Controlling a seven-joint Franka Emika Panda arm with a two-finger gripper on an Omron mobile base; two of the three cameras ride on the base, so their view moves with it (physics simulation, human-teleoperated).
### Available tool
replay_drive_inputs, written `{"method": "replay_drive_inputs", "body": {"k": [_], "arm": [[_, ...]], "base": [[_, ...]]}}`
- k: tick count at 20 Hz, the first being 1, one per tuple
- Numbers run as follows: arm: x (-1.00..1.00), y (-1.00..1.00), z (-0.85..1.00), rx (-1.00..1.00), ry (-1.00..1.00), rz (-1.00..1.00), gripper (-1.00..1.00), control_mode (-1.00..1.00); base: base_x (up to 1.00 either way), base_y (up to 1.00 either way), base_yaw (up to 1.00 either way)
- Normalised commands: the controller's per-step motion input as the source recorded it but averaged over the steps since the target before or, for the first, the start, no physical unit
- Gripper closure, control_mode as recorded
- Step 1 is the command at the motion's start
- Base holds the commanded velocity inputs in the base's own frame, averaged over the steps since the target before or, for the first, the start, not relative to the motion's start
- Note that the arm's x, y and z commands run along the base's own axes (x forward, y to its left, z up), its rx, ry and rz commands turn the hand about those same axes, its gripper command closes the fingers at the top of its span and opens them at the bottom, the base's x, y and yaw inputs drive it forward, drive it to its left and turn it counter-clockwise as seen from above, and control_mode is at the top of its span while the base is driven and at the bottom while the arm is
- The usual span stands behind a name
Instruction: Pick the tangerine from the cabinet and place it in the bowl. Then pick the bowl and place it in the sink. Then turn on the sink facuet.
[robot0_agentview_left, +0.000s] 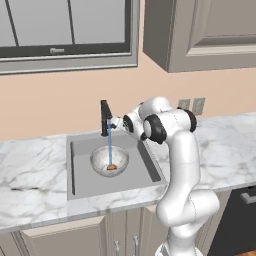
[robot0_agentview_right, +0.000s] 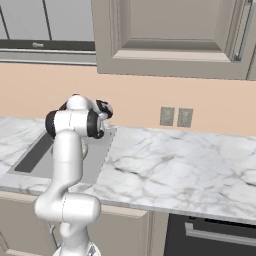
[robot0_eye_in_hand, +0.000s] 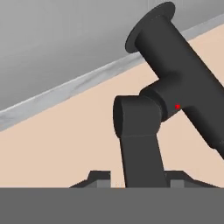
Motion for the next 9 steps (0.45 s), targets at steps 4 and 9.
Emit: {"method": "replay_drive_inputs", "body": {"k": [4,9], "arm": [[0.0,-0.27,-0.1,0.08,0.07,0.0,1.0,-1.0],[0.0,0.0,0.0,0.0,0.0,0.0,1.0,-1.0]], "base": [[0.0,0.0,0.0],[0.0,0.0,0.0]]}}
